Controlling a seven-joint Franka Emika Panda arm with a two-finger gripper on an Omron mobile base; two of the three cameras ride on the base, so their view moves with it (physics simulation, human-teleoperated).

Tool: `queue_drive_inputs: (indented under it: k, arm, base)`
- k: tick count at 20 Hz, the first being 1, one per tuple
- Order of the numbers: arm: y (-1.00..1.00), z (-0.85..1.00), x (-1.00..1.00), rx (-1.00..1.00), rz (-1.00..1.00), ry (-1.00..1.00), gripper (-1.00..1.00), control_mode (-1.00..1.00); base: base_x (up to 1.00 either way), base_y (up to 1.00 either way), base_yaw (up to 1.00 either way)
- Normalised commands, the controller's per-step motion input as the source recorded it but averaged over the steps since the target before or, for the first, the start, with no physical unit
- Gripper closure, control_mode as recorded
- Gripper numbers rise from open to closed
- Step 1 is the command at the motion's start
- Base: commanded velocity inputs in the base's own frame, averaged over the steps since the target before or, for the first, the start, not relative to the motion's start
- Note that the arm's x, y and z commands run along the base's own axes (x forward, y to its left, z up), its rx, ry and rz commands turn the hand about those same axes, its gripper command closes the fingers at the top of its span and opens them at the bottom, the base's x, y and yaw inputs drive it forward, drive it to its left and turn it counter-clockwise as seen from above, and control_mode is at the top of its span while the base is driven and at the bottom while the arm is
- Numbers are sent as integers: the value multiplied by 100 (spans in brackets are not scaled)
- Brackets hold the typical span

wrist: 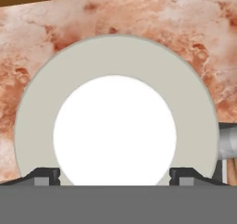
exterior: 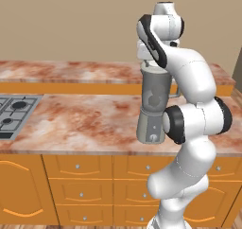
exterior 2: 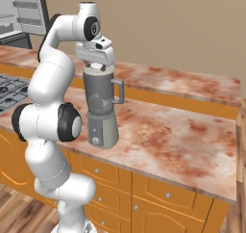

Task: Grab the lemon and onion from the fridge, place them in the blender, close the lid, and turn on the blender to create a marinade.

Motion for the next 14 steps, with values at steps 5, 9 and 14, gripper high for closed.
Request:
queue_drive_inputs:
  k: [5,9,14]
  arm:
    - [0,0,0,0,0,0,-100,-100]
    - [0,3,0,0,0,0,-100,-100]
    - [0,24,0,0,0,-2,-100,-100]
  base:
    - [0,0,0]
    - [0,0,0]
    - [0,0,0]
